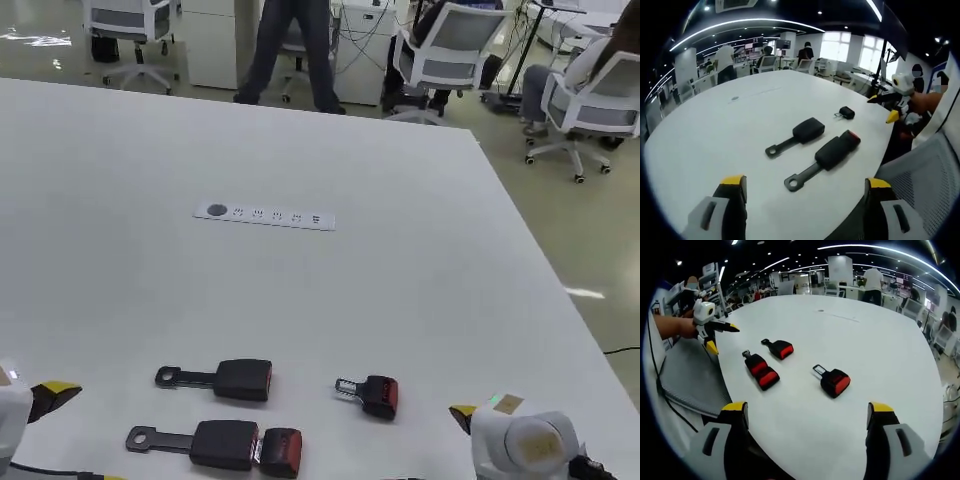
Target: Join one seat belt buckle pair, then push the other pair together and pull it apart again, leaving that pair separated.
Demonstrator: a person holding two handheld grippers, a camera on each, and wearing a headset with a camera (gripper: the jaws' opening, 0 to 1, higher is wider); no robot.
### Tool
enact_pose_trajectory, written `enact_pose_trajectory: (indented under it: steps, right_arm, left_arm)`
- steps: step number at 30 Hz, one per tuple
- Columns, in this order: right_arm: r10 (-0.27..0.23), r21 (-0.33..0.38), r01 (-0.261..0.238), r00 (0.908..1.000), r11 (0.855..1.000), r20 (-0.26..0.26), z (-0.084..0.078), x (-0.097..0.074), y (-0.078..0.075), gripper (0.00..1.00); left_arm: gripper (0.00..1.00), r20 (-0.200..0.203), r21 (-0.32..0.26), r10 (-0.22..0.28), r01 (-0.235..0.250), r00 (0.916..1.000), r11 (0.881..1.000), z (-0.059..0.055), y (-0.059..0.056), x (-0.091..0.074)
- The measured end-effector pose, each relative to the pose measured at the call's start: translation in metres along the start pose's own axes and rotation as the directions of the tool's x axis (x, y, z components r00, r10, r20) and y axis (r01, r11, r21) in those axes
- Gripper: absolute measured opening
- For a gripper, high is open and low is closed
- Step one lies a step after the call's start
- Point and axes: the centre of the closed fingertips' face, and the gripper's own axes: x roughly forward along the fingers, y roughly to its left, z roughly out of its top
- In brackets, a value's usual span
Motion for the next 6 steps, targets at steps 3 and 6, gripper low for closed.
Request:
enact_pose_trajectory:
  steps: [3, 6]
  right_arm:
    - [-0.001, 0.008, 0.001, 1.0, 1.0, 0.0, -0.0021, 0.0008, -0.0003, 0.98]
    - [-0.005, 0.017, 0.006, 1.0, 1.0, -0.003, -0.0051, 0.0004, -0.0007, 0.98]
  left_arm:
    - [0.99, 0.001, -0.009, 0.006, -0.006, 1.0, 1.0, -0.0011, 0.0015, -0.0003]
    - [0.99, 0.001, -0.016, 0.008, -0.008, 1.0, 1.0, -0.0013, 0.0009, -0.0001]
